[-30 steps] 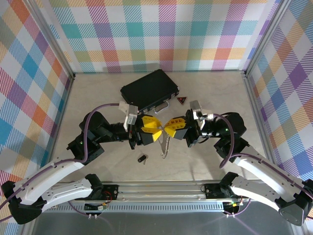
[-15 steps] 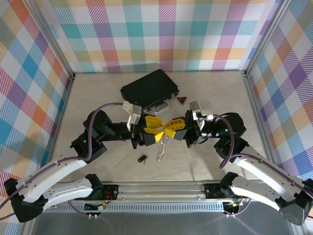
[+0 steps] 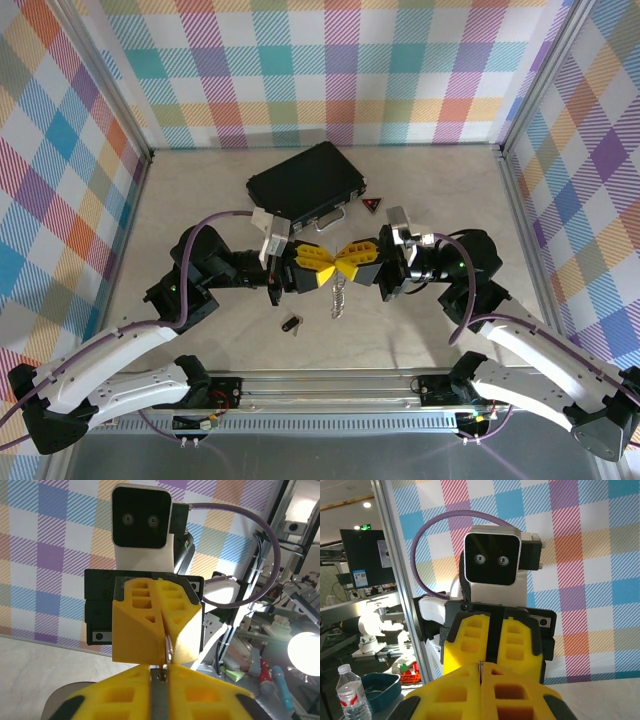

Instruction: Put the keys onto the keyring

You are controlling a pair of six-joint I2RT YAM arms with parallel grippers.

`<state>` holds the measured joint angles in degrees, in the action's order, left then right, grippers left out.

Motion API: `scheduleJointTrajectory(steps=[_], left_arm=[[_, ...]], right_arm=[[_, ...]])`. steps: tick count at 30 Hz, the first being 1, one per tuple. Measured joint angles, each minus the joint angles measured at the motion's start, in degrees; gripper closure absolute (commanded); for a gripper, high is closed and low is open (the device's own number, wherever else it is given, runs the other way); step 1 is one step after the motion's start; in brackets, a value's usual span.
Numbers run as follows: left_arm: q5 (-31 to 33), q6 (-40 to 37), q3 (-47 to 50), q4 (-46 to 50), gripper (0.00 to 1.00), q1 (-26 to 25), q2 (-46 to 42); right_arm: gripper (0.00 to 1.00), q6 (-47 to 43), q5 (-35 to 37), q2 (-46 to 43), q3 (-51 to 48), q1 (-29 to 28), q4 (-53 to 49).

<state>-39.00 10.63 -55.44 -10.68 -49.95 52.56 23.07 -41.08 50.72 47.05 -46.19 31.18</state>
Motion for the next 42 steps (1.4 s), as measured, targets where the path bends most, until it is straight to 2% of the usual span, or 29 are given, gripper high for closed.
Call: scheduleJointTrajectory(steps=[1, 12, 16, 22, 30, 41, 42], left_arm=[[-0.07, 0.0, 0.0, 0.0, 1.0, 0.0, 0.0], [-0.39, 0.04, 0.0, 0.07, 1.0, 0.0, 0.07], [-0.42, 0.04, 0.0, 0.15, 0.89, 0.0, 0.11], [-0.39, 0.04, 0.0, 0.37, 0.88, 0.0, 0.11], [-0.04, 0.04, 0.0, 0.39, 0.82, 0.0, 0.0], [0.0, 0.02, 0.0, 0.2, 0.87, 0.0, -0.24], [0.0, 0.02, 0.0, 0.17, 0.9, 0.0, -0.24]], right_arm=[[1.0, -0.11, 0.22, -0.15, 0.0, 0.0, -0.26], [1.0, -1.51, 0.87, -1.16, 0.0, -0.02, -2.64], [1.0, -1.7, 0.96, -1.36, 0.0, -0.02, -3.15], [1.0, -1.73, 0.94, -1.36, 0.0, -0.02, -3.48], [1.0, -2.6, 0.44, -1.55, 0.0, -0.02, -4.48], [1.0, -2.78, 0.09, -1.68, 0.0, -0.11, -5.55], [1.0, -2.75, 0.07, -1.68, 0.0, -0.11, -5.53]])
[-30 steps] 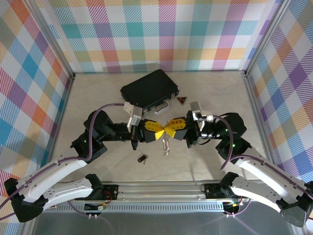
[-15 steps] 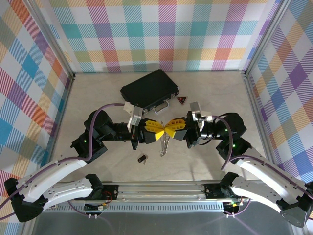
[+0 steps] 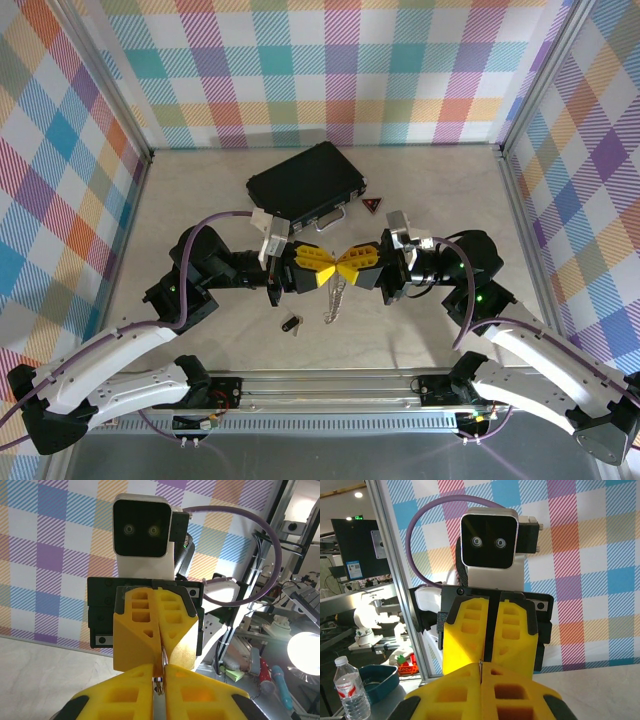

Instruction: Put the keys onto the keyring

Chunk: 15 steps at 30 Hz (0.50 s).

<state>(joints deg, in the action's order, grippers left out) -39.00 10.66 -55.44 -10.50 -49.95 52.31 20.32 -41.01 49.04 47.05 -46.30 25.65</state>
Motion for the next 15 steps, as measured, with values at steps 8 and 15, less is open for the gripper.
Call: scheduleJointTrajectory(steps=[8, 15], left_arm=[[-0.13, -1.44, 0.0, 0.09, 1.0, 0.0, -0.09], [0.66, -7.78, -3.04, 8.98, 1.0, 0.02, 0.09]], right_arm=[[1.0, 0.11, 0.02, -0.07, 0.0, 0.0, -0.07], [0.73, -2.32, 0.44, -1.29, 0.52, -0.28, -6.4]])
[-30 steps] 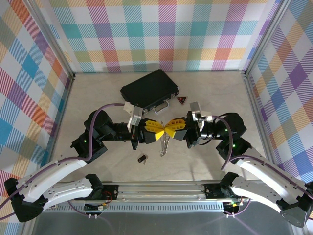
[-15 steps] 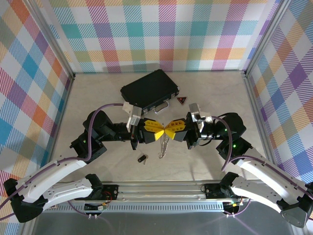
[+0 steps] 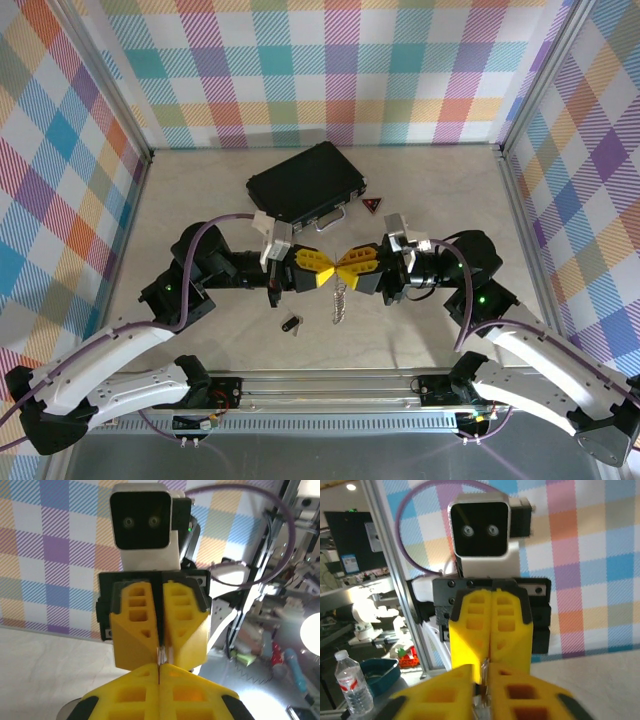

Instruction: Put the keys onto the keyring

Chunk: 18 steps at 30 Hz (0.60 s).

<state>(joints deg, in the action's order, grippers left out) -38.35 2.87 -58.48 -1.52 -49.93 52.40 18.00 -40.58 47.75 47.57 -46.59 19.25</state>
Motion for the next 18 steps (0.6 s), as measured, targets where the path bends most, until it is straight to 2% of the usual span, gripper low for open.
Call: scheduleJointTrajectory(steps=[3, 10, 18], left_arm=[[0.7, -4.79, -3.74, 6.45, 1.0, 0.11, 0.63], [2.54, -17.46, -14.23, 25.11, 1.0, 0.15, 4.17], [5.75, -25.38, -17.62, 39.43, 1.0, 0.15, 7.17]], right_arm=[[0.64, -3.04, 0.9, -1.18, 1.79, -0.04, -6.43], [0.63, -13.07, 3.67, 0.52, 11.87, -1.16, -24.83], [0.64, -20.68, 7.8, 2.14, 14.32, -2.21, -35.58]])
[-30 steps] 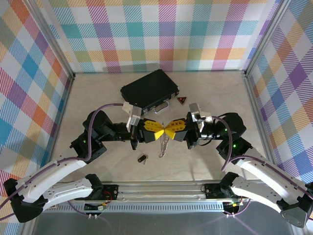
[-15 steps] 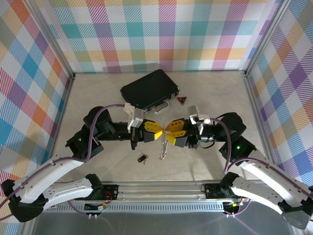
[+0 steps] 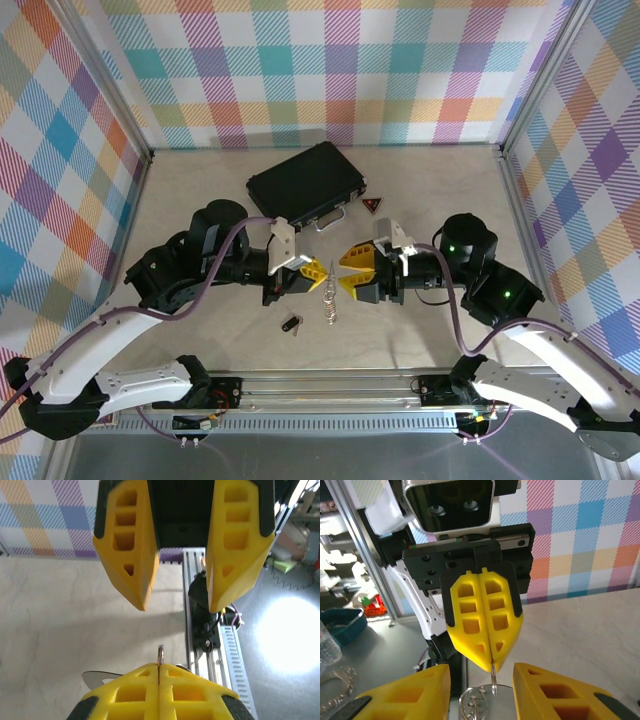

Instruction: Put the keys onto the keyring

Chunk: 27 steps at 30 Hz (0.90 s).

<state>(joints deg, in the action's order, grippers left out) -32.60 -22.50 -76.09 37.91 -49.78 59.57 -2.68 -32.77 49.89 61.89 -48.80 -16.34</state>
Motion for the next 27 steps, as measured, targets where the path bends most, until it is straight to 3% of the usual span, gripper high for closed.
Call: scheduleJointTrajectory(steps=[17, 27], left_arm=[[3.37, -3.96, -0.33, 4.22, 1.0, 0.0, 0.04], [3.34, -3.98, -0.33, 4.2, 1.0, 0.0, 0.04]], right_arm=[[0.68, -4.39, 2.29, 4.63, 0.48, -2.23, -4.81], [0.8, -5.35, 3.28, 6.21, 0.48, -3.06, -4.28]])
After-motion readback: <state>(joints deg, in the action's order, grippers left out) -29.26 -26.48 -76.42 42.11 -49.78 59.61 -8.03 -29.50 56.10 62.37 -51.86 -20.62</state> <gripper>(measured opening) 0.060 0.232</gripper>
